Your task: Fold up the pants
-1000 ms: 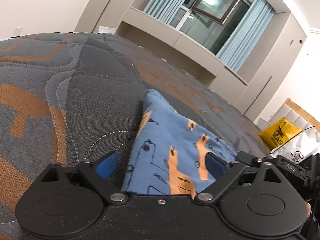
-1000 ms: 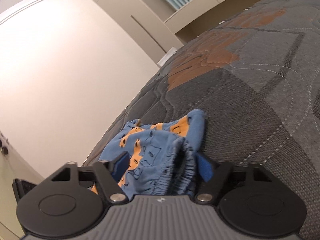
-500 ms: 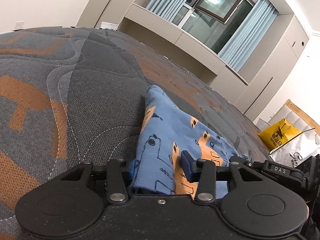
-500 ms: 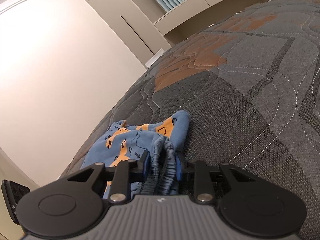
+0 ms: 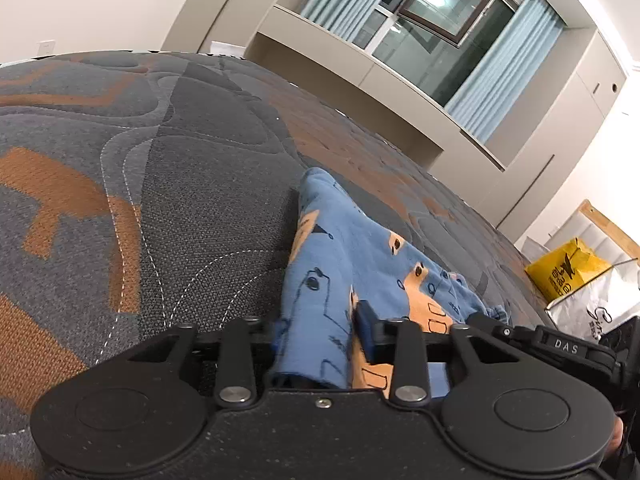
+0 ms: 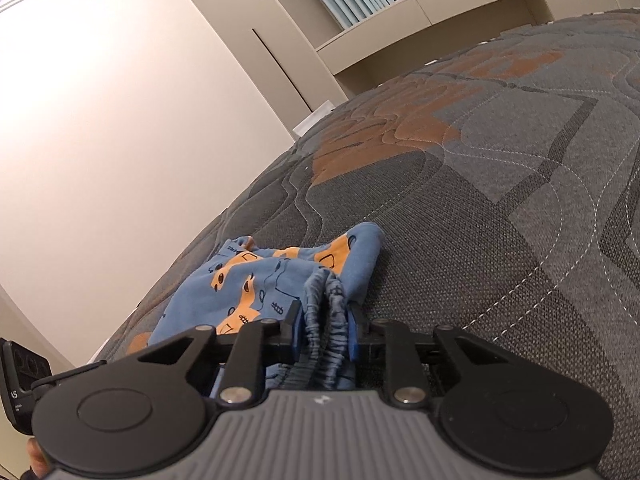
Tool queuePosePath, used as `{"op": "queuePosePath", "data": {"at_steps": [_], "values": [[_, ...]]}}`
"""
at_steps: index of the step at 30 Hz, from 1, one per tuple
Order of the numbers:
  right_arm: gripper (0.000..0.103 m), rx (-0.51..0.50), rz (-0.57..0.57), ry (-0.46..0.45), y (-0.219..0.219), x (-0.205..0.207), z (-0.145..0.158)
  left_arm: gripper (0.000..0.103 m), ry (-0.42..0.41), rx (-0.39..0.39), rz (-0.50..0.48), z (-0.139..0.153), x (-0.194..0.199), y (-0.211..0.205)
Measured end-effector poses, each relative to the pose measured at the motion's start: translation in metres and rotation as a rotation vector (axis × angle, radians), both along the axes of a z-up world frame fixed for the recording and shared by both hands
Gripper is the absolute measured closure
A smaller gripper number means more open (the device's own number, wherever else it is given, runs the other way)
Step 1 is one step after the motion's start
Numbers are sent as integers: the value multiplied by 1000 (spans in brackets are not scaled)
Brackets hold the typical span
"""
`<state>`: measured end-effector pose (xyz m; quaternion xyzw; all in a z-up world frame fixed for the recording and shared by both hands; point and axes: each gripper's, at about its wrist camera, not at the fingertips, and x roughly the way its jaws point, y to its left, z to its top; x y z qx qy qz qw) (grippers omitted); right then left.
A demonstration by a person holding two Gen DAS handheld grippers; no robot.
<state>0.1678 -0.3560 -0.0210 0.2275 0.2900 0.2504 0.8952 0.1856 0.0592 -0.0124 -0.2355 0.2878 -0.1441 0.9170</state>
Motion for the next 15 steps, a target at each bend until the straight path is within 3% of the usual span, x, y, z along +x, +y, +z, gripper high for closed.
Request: {"op": "queuePosePath", "data": {"at_steps": [6, 15], "values": [[84, -10, 0, -37, 1, -8, 4, 83, 0, 43, 50, 9, -8, -14], [85, 69, -46, -73, -17, -25, 9, 85, -41, 95, 54, 41, -24, -46]]}}
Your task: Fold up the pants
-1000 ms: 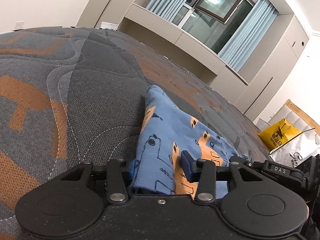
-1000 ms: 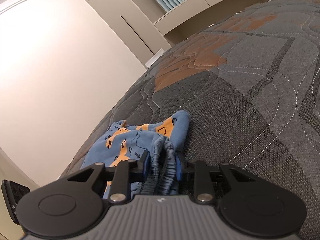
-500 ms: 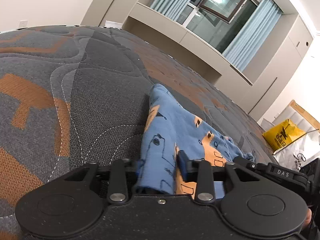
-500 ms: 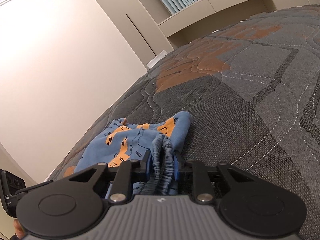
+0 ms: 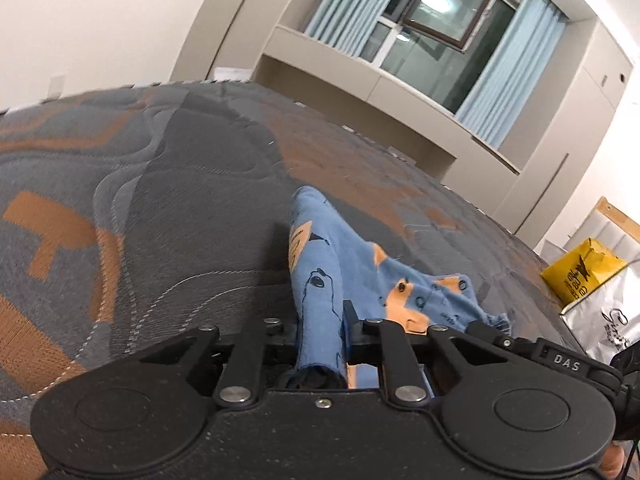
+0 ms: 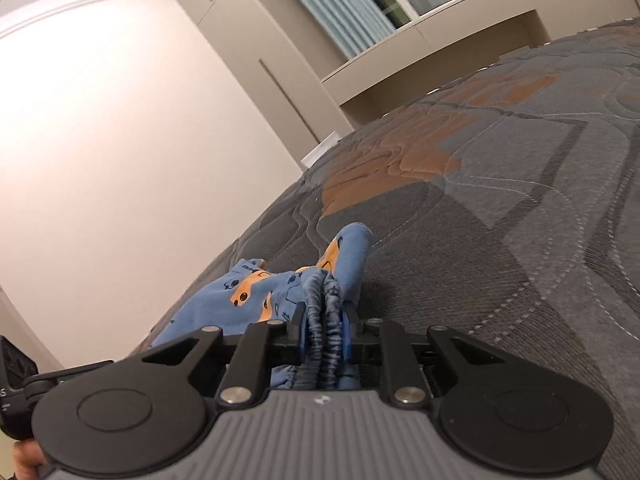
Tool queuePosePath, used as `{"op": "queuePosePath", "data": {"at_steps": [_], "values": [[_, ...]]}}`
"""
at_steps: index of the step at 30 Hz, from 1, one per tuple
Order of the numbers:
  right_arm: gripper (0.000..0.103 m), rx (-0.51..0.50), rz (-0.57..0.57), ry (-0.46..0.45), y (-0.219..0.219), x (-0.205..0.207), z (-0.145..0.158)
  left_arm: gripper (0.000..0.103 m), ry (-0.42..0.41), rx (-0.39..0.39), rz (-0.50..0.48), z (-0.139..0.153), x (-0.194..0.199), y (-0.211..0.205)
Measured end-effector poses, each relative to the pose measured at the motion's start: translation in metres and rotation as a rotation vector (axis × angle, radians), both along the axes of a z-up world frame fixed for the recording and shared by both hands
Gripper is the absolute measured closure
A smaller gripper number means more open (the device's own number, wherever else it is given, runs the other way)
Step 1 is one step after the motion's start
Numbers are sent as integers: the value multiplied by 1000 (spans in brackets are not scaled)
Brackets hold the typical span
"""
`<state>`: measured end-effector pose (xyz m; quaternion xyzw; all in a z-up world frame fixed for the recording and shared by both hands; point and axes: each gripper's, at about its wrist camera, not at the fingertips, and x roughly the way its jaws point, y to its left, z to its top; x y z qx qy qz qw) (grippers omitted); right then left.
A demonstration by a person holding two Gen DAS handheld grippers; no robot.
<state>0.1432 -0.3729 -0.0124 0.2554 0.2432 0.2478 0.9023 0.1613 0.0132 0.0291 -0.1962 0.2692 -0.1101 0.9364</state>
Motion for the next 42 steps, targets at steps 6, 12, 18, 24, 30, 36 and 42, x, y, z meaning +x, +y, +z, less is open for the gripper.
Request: {"op": "queuePosePath", "data": {"at_steps": [6, 12, 18, 24, 30, 36, 42], "values": [[85, 49, -84, -59, -34, -24, 10, 85, -43, 23, -78, 21, -8, -40], [85, 49, -204, -97, -90, -58, 17, 85, -56, 3, -194, 23, -12, -97], [85, -14, -325, -105, -141, -81, 22, 85, -27, -59, -276, 5, -13, -152], [85, -14, -388, -74, -172, -88, 10, 85, 21, -35, -325, -20, -11, -186], [85, 15, -410, -20, -180, -80, -13, 84, 36, -16, -323, -27, -6, -191], [80, 19, -431, 6, -187, -86, -18, 83, 45, -11, -320, -27, -4, -192], [57, 23, -461, 34, -188, -89, -23, 73, 53, -3, -302, -24, -7, -185]]}}
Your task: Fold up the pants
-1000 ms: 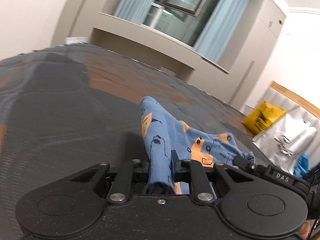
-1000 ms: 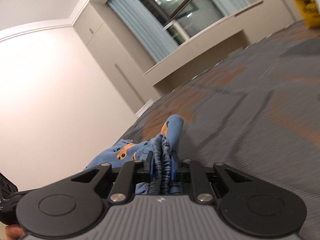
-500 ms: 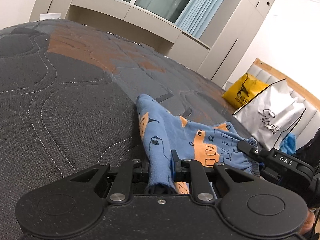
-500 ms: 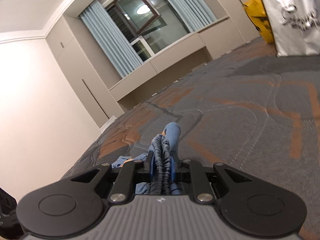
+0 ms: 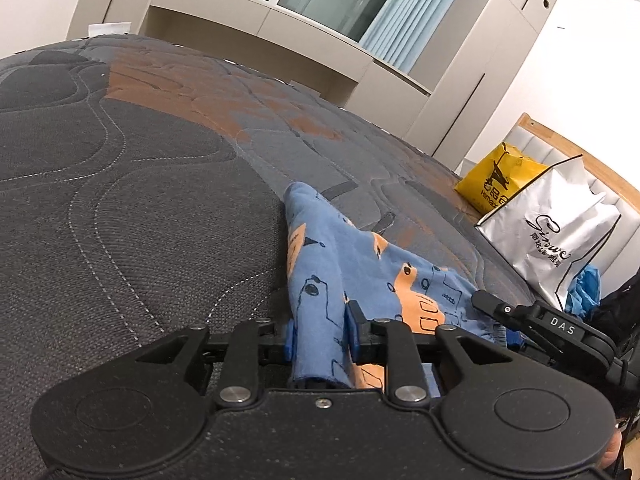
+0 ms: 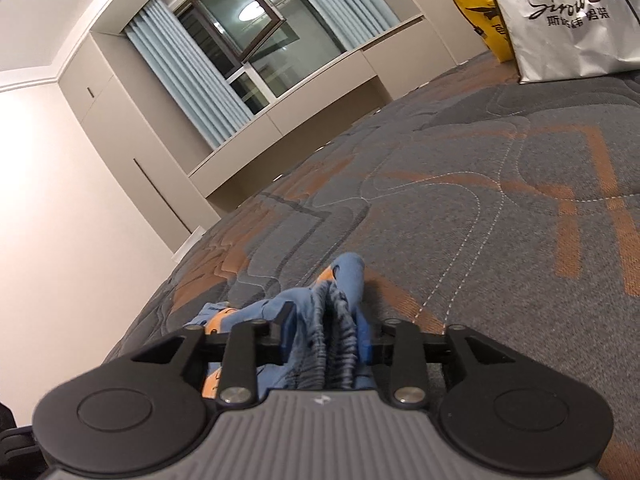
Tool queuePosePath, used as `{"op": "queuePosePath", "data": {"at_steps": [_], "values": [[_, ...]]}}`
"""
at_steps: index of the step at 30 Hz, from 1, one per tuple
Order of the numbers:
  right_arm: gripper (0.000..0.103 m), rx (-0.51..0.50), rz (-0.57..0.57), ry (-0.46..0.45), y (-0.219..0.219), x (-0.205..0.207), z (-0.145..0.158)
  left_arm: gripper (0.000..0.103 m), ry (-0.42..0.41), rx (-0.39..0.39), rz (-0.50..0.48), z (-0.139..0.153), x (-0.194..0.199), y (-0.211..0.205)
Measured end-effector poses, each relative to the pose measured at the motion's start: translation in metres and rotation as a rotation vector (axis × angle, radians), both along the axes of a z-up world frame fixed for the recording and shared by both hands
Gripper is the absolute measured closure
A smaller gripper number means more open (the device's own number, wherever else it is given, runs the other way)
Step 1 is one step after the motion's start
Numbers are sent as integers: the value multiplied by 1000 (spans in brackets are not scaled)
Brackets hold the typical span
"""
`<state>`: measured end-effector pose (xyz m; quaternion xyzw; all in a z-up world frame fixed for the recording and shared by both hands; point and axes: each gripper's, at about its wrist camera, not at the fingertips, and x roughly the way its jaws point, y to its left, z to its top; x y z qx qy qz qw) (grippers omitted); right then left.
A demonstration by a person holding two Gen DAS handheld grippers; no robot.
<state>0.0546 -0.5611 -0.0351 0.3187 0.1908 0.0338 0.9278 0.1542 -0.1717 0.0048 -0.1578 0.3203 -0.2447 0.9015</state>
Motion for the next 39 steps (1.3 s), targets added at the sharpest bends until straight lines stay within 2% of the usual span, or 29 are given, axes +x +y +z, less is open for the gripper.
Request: {"op": "queuePosePath", "data": {"at_steps": [1, 3, 4, 5, 7, 8, 10, 13, 19, 26, 33, 36, 39], "values": [[46, 2, -4, -2, 1, -1, 0, 66, -1, 3, 6, 1, -1, 0], [36, 8, -7, -17, 0, -3, 0, 55, -14, 9, 23, 4, -4, 2], [32, 7, -8, -25, 0, -5, -1, 46, -23, 11, 34, 7, -7, 3], [30, 3, -11, -30, 1, -6, -1, 42, -33, 14, 44, 9, -9, 4], [20, -7, -16, -38, 3, -8, 0, 24, -56, 21, 71, 14, -15, 7], [18, -11, -16, -46, 4, -10, 0, 18, -69, 29, 88, 16, -19, 9], [7, -19, -12, -61, 5, -12, 2, 6, -102, 49, 123, 20, -28, 11], [0, -28, -21, -90, 8, -18, 4, 2, -125, 66, 140, 23, -38, 16], [0, -34, -20, -116, 11, -25, 5, 1, -127, 93, 167, 27, -57, 24], [0, -77, 47, -145, 27, -39, 8, 1, -144, 135, 206, 25, -84, 34], [0, -22, 76, -172, 32, -66, 4, 1, -166, 138, 199, 28, -112, 49], [0, -10, 61, -170, 35, -81, 10, 1, -198, 179, 211, 32, -125, 54], [0, -11, 67, -230, 49, -110, 22, 1, -195, 214, 229, 33, -135, 57]]}}
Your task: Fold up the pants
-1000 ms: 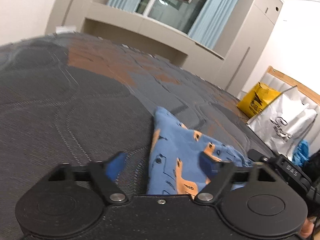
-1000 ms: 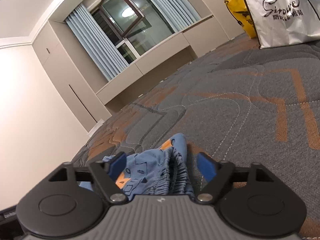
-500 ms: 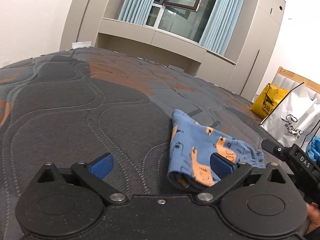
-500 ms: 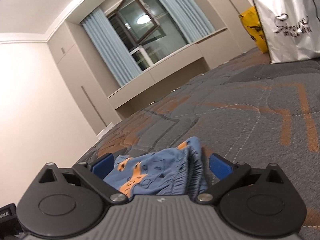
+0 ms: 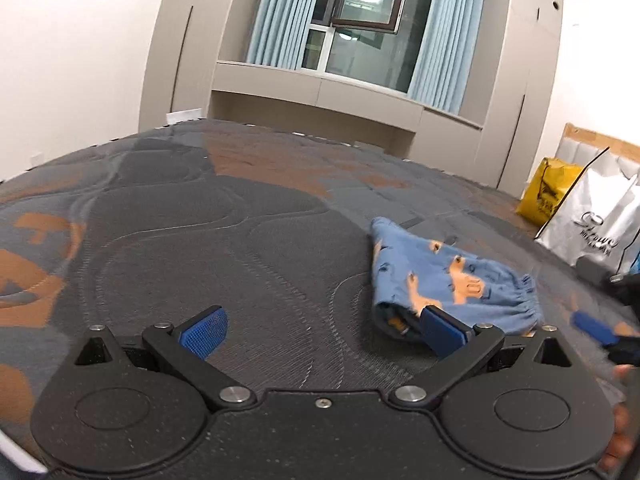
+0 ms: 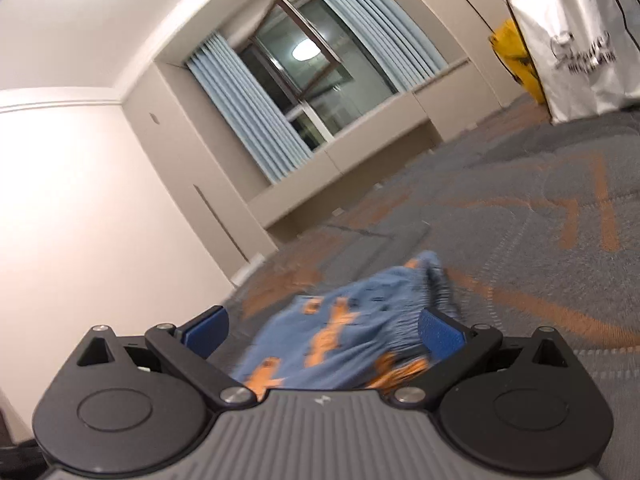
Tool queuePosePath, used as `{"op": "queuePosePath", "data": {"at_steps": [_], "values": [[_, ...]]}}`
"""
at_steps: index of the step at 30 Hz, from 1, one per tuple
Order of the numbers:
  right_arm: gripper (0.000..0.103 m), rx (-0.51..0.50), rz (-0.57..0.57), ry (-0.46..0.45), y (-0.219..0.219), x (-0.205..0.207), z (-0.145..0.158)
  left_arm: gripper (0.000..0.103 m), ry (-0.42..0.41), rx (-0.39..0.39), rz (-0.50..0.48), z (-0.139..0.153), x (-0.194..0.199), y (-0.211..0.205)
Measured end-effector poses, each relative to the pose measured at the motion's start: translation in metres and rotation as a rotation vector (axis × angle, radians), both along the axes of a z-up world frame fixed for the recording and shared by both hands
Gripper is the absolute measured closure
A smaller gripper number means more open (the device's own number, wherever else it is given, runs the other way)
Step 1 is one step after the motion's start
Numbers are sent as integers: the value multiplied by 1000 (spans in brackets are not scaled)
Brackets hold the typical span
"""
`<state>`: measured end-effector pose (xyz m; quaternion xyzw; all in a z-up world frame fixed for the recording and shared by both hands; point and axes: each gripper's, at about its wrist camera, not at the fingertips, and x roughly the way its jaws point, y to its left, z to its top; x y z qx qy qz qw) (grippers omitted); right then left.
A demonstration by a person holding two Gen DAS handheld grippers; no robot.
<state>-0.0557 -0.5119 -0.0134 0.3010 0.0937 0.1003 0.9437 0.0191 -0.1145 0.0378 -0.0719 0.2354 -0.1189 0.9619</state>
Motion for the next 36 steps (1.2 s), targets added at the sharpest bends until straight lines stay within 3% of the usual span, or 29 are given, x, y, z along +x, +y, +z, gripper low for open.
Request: {"op": "queuePosePath", "data": {"at_steps": [5, 15, 25, 36], "values": [[0, -160, -28, -41, 41, -40, 20, 1, -39, -20, -27, 0, -19, 13], [0, -361, -151, -15, 106, -96, 14, 1, -100, 72, -56, -8, -56, 30], [0, -409, -204, 88, 116, -121, -5, 1, -87, 121, -22, -27, -77, 58], [0, -460, -197, 91, 114, -120, -11, 1, -87, 131, -19, -38, -78, 57]]}}
